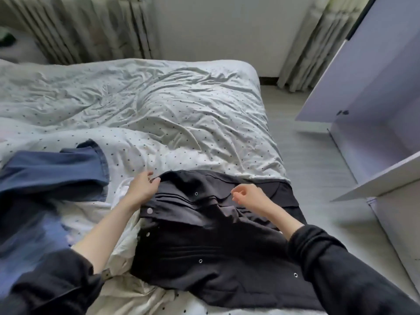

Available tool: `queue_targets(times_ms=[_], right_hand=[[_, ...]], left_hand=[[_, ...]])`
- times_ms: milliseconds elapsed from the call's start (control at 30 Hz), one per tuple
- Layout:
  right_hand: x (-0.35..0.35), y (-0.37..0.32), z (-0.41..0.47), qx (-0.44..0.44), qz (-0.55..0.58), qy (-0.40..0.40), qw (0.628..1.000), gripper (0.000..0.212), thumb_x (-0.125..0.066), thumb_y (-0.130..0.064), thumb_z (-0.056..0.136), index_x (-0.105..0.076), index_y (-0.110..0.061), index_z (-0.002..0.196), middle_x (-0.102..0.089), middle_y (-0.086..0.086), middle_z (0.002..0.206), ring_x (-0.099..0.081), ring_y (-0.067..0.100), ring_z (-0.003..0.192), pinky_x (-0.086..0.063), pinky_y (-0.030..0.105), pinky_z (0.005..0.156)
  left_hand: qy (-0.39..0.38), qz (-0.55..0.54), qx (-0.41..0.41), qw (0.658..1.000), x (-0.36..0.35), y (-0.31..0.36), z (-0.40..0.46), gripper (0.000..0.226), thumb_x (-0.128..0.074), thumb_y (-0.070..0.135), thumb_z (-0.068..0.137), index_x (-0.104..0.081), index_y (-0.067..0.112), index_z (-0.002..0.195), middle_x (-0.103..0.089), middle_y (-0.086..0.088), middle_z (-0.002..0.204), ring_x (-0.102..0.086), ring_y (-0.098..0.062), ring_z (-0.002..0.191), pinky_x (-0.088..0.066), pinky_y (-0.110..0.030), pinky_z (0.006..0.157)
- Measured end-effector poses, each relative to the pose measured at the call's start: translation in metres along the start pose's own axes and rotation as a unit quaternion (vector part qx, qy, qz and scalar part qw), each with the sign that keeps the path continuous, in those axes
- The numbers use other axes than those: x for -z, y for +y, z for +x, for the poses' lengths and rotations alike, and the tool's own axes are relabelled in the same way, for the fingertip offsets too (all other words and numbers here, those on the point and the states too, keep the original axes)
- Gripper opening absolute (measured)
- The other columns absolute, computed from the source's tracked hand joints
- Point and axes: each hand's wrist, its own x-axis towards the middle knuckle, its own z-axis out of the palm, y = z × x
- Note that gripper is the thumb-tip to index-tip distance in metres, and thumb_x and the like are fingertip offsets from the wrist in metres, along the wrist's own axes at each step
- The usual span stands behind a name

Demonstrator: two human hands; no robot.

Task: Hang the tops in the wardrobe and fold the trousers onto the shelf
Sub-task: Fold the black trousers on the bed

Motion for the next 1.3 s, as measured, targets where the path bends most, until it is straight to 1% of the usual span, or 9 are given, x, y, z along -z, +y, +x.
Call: queue_targets(times_ms=[133, 333, 433, 500, 700, 833, 1033, 1133, 1300], right_hand=[[0.003, 0.049, 0.082, -0.009, -0.105, 0.033, 0.994, 0.033, -0.039, -0.019, 0.096, -0.058, -0.017, 0.124, -0.061, 0.006, 0.125, -0.053, 0.026, 0.116, -0.043, 0.034, 0.095], [-0.025, 0.065, 0.182, 0.075, -0.234, 0.009, 0.969, 0.048, -0.045, -0.03, 0.096, -0.034, -0.024, 0.142, -0.044, 0.0, 0.142, -0.038, 0.023, 0.132, -0.032, 0.049, 0.104], [-0.038, 0.073, 0.212, 0.067, -0.292, -0.037, 0.953, 0.043, -0.051, -0.035, 0.093, -0.044, -0.023, 0.134, -0.051, 0.002, 0.136, -0.045, 0.024, 0.126, -0.028, 0.048, 0.103], [-0.034, 0.076, 0.216, 0.075, -0.254, 0.017, 0.964, 0.028, -0.053, -0.031, 0.093, -0.057, -0.021, 0.119, -0.062, 0.005, 0.121, -0.053, 0.026, 0.116, -0.029, 0.039, 0.099], [0.014, 0.064, 0.219, 0.156, -0.13, 0.288, 0.936, 0.016, -0.056, -0.024, 0.093, -0.069, -0.014, 0.095, -0.072, 0.004, 0.095, -0.064, 0.026, 0.089, -0.022, 0.033, 0.091], [0.018, 0.061, 0.237, 0.038, -0.182, 0.186, 0.965, 0.025, -0.042, -0.03, 0.098, -0.064, -0.024, 0.11, -0.063, 0.003, 0.118, -0.054, 0.025, 0.111, -0.022, 0.04, 0.098], [-0.043, 0.017, 0.202, 0.18, -0.147, 0.127, 0.964, 0.039, -0.043, -0.042, 0.096, -0.05, -0.027, 0.132, -0.05, -0.007, 0.134, -0.039, 0.016, 0.129, -0.014, 0.049, 0.113], [-0.07, -0.021, 0.178, 0.256, -0.083, 0.076, 0.96, 0.036, -0.042, -0.043, 0.094, -0.063, -0.026, 0.118, -0.061, -0.006, 0.118, -0.053, 0.017, 0.113, -0.03, 0.039, 0.105], [-0.071, -0.06, 0.157, 0.221, 0.044, 0.024, 0.974, 0.022, -0.051, -0.034, 0.094, -0.069, -0.021, 0.099, -0.063, -0.008, 0.083, -0.06, 0.014, 0.078, -0.045, 0.03, 0.08]], left_hand=[[0.023, 0.125, -0.046, 0.991, -0.041, -0.007, 0.048, 0.048, -0.045, 0.021, 0.097, -0.035, 0.004, 0.142, -0.037, -0.017, 0.146, -0.03, -0.031, 0.137, -0.025, -0.039, 0.111], [0.005, 0.23, -0.176, 0.957, -0.07, -0.009, 0.122, 0.044, -0.048, 0.028, 0.097, -0.043, 0.021, 0.14, -0.043, -0.001, 0.144, -0.033, -0.019, 0.136, -0.023, -0.035, 0.113], [-0.072, 0.247, -0.153, 0.954, -0.082, -0.014, 0.143, 0.035, -0.05, 0.033, 0.095, -0.054, 0.024, 0.129, -0.059, 0.0, 0.126, -0.049, -0.02, 0.122, -0.035, -0.039, 0.105], [-0.107, 0.253, -0.145, 0.951, -0.082, -0.016, 0.142, 0.021, -0.055, 0.035, 0.092, -0.063, 0.024, 0.108, -0.065, 0.001, 0.11, -0.056, -0.02, 0.11, -0.042, -0.037, 0.095], [0.145, 0.214, -0.216, 0.942, -0.07, 0.023, 0.134, 0.017, -0.057, 0.037, 0.091, -0.069, 0.024, 0.093, -0.069, 0.006, 0.097, -0.061, -0.021, 0.096, -0.043, -0.034, 0.076], [0.055, 0.273, -0.139, 0.95, -0.076, 0.028, 0.151, 0.027, -0.052, 0.042, 0.093, -0.07, 0.023, 0.101, -0.067, 0.001, 0.106, -0.058, -0.024, 0.104, -0.044, -0.034, 0.085], [0.058, 0.168, 0.058, 0.982, -0.032, -0.028, 0.132, 0.036, -0.045, 0.035, 0.096, -0.058, 0.015, 0.124, -0.061, -0.007, 0.124, -0.054, -0.027, 0.116, -0.043, -0.037, 0.096], [0.004, 0.044, 0.153, 0.987, -0.014, -0.044, 0.105, 0.036, -0.053, 0.033, 0.094, -0.065, 0.008, 0.117, -0.065, -0.009, 0.111, -0.06, -0.02, 0.098, -0.048, -0.027, 0.075], [0.07, -0.217, 0.084, 0.97, 0.001, -0.024, 0.075, 0.025, -0.061, -0.001, 0.087, -0.065, 0.003, 0.111, -0.067, -0.014, 0.106, -0.061, -0.011, 0.084, -0.049, -0.019, 0.077]])
